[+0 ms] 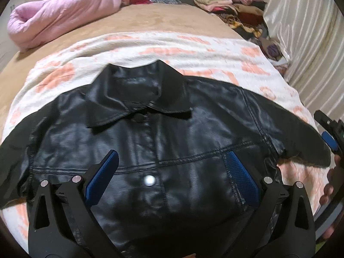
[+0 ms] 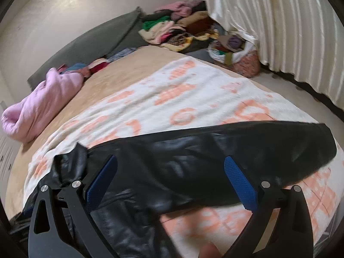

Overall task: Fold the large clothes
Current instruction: 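Grasp the sleeve cuff with the right gripper and lift it across the jacket body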

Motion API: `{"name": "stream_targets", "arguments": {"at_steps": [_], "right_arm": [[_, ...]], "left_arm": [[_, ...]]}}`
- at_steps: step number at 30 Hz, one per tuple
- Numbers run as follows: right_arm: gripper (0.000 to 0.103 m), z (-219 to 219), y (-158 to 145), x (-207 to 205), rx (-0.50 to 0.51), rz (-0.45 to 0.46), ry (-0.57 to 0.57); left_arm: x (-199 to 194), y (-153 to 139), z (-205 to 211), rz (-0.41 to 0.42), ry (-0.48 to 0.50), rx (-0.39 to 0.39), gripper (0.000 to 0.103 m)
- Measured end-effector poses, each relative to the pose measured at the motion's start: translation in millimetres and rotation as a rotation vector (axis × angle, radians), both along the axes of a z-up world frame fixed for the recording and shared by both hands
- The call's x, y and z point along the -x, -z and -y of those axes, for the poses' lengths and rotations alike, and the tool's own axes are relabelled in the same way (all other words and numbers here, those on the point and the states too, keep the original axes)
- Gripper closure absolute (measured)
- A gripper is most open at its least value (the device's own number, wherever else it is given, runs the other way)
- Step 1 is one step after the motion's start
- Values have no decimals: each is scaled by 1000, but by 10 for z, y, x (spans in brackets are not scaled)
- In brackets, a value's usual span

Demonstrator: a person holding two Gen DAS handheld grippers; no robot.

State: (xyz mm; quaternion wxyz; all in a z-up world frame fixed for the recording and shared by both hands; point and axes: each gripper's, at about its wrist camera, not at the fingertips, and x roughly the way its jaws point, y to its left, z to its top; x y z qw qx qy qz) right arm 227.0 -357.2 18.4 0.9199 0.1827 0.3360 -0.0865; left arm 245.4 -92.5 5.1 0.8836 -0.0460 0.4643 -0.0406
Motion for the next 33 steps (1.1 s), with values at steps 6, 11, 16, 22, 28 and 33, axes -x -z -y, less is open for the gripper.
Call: {"name": "stream_targets", "arguments": {"at_steps": [6, 11, 16, 22, 28, 33], "right_arm": [[4, 471, 216, 40, -38, -22, 146], [4, 895, 345, 167, -77, -35, 290], [4, 1280, 428, 373, -70, -25, 475], [4, 1755, 690, 666, -199, -45, 664], [4, 2036, 1043, 704, -389, -58, 684], [6, 2082, 1044, 605, -467, 88, 591]], "left_arm": [[-82, 192, 224, -39, 43, -1, 9], [-156, 306, 473, -62, 93, -10, 9], [-247, 373, 696, -77, 141, -22, 9], [-359, 385, 855, -77, 182, -51, 9], [-397, 406, 821, -85, 188, -40, 9], [-418, 425, 726, -102, 168, -33, 9]]}}
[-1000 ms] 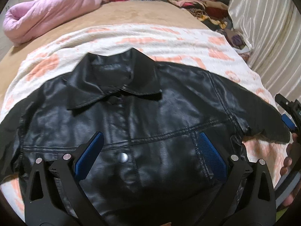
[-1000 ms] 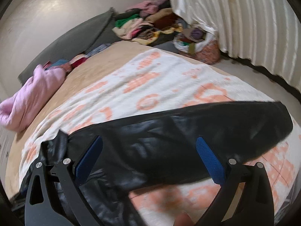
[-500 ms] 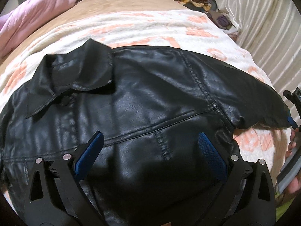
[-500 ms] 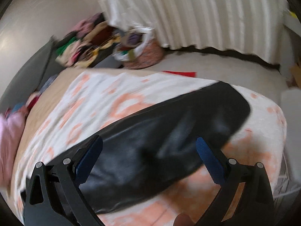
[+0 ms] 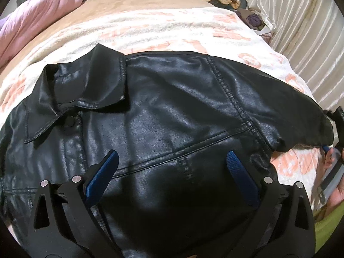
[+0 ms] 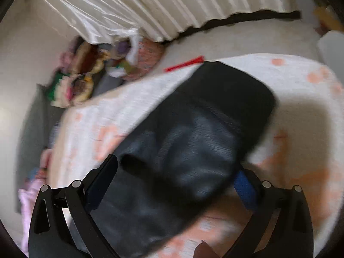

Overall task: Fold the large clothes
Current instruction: 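Grasp the sleeve cuff with the right gripper and lift it across the jacket body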

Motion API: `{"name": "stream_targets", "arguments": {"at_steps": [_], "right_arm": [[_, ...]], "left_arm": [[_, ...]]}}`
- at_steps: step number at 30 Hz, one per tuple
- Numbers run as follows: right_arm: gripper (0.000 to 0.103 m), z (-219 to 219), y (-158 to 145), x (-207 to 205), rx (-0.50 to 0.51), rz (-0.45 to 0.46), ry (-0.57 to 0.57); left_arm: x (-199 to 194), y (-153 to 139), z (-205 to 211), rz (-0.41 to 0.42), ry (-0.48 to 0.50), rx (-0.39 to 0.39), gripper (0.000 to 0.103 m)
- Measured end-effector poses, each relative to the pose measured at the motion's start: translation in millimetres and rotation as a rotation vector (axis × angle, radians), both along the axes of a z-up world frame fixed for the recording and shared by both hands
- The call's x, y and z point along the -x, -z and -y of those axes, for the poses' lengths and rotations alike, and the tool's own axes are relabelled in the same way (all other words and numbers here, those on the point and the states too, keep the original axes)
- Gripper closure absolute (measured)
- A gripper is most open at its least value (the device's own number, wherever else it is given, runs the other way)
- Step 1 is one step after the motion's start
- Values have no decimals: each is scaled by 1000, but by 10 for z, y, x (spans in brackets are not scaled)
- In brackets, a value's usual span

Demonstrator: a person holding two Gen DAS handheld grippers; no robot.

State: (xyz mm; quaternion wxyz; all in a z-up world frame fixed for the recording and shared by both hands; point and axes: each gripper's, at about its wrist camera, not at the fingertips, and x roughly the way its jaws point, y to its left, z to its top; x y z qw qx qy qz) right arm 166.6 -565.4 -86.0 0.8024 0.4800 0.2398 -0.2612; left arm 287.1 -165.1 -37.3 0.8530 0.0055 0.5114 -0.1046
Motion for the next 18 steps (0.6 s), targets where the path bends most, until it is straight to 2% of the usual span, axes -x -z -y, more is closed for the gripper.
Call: {"name": "stream_targets", "arguments": {"at_steps": [1, 3, 4, 5, 6, 10, 13, 16, 18], "right_arm": [[12, 6, 4, -21, -8, 33, -17], [57, 39, -8, -60, -5, 59, -25], [66, 48, -39, -73, 6, 85, -39], [80, 48, -71, -83, 12, 110, -51], [86, 33, -111, -81, 15, 144, -65], [92, -147, -451, -110, 125, 286, -159], [95, -323, -686, -127, 171, 367, -247], [96, -585, -987, -157, 249, 435, -340], [97, -754, -1150, -130, 296, 462, -387]], "left_arm": [[8, -6, -17, 2, 0, -1, 9], [40, -26, -66, 2, -4, -7, 9], [55, -40, -94, 0, -7, -3, 9], [68, -57, -125, 1, -10, 0, 9], [76, -75, -151, 2, -13, -1, 9], [117, -168, -263, 12, -27, 11, 9], [135, -267, -400, 15, -47, 37, 9], [170, -351, -586, 6, -75, 92, 9], [209, -426, -667, 26, -81, 95, 9]]}}
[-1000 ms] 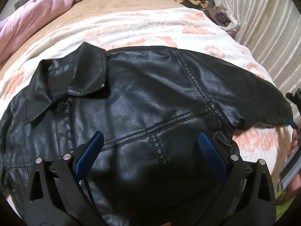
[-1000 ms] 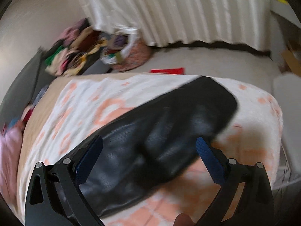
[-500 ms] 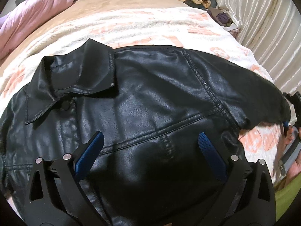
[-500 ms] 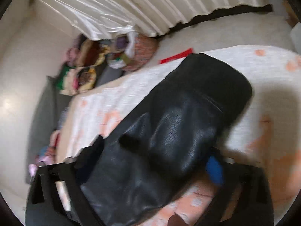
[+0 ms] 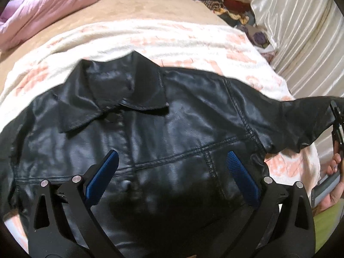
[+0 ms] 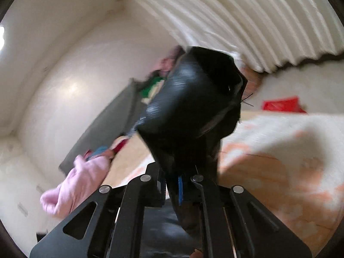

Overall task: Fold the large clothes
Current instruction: 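Grasp the sleeve cuff with the right gripper and lift it across the jacket body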

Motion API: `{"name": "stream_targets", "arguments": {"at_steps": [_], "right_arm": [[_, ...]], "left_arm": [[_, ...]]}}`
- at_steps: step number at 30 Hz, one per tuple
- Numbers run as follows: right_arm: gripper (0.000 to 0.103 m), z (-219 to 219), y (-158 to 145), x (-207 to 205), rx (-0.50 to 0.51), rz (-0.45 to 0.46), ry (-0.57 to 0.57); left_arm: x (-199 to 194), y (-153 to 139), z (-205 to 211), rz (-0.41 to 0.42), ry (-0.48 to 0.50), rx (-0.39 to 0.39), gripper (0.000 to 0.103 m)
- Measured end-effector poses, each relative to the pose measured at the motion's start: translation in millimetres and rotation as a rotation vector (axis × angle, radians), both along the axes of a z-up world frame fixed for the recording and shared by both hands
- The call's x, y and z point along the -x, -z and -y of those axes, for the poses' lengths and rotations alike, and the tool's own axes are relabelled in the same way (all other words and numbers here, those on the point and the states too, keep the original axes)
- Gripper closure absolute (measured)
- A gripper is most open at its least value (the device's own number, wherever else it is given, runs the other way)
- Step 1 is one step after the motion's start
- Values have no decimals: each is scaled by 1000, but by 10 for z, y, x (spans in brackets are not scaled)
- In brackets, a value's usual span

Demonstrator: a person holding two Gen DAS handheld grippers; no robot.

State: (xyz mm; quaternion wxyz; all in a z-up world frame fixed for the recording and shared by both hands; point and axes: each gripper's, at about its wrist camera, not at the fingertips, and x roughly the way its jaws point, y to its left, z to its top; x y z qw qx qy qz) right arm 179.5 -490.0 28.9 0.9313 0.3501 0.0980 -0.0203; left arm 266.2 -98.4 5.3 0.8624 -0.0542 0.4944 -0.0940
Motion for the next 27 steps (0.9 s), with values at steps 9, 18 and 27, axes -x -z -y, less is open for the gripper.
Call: {"name": "stream_targets", "arguments": {"at_steps": [9, 18, 27], "right_arm": [[98, -804, -594, -92, 125, 65, -192], [98, -1534, -1113, -196, 189, 152, -384], [98, -2524, -1389, -206, 286, 189, -604]], "left_arm": [[163, -225, -463, 1, -25, 114, 9], [336, -495, -899, 45, -57, 212, 9], [541, -656, -1416, 84, -90, 333, 9]]}}
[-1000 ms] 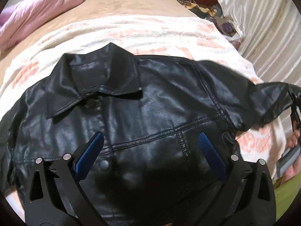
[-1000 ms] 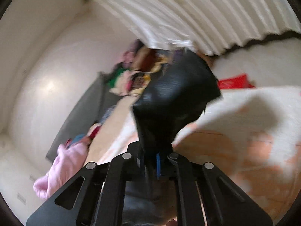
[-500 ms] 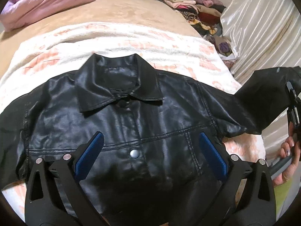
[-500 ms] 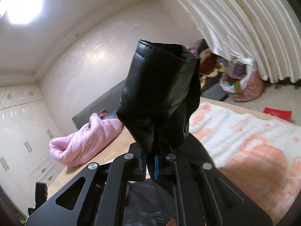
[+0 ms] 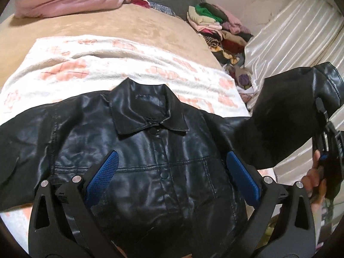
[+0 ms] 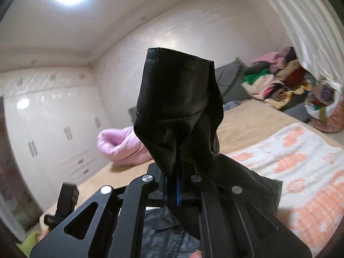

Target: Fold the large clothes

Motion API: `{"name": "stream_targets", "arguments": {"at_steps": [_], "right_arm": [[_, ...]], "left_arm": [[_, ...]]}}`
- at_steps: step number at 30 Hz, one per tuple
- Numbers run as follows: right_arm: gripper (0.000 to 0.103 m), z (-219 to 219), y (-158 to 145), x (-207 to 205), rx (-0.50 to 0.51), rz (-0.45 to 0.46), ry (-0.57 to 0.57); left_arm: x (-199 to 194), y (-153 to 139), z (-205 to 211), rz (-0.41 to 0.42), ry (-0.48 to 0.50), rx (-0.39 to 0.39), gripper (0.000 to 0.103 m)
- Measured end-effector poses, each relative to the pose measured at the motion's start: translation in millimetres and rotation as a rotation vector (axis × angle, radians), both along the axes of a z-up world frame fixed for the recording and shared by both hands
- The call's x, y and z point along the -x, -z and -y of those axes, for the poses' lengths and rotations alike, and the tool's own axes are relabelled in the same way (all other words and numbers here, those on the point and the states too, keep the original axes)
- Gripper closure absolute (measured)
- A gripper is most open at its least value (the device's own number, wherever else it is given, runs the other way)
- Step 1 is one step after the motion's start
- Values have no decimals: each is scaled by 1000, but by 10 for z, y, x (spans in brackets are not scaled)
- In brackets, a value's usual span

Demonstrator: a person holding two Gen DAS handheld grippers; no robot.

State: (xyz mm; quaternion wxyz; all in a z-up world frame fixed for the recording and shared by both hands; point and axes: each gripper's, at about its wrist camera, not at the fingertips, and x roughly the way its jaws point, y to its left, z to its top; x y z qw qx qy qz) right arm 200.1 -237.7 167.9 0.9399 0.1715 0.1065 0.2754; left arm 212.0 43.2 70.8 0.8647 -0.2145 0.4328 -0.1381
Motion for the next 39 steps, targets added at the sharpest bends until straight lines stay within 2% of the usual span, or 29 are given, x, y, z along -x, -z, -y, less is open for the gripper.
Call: {"name": "stream_targets", "arguments": {"at_steps": [8, 18, 27, 31, 32, 34, 36, 37, 39], "right_arm": [[98, -738, 172, -45, 138, -37, -134], [98, -1593, 645, 78, 291, -105, -191], [98, -1939, 1169, 105, 394, -156, -211], [94, -2074, 1432, 74, 430, -190, -219], [92, -2104, 1480, 91, 441, -195, -217], [77, -2136, 1560, 133, 437, -216, -239], [35, -2139, 1602, 185, 420, -232, -274], [30, -2156, 1624, 233, 421, -243, -300], [28, -2181, 1637, 347, 434, -230, -341]], "left_arm": [[149, -33, -426, 19, -60, 22, 9], [357, -70, -866, 49, -104, 98, 9], [442, -32, -1085, 49, -113, 211, 9], [434, 33, -1117, 38, -124, 210, 9], [427, 58, -1116, 31, -123, 209, 9], [417, 105, -1109, 19, -119, 210, 9], [416, 165, -1101, 8, -117, 203, 9], [410, 187, -1098, 0, -118, 201, 9], [401, 267, -1098, -21, -118, 199, 9]]}}
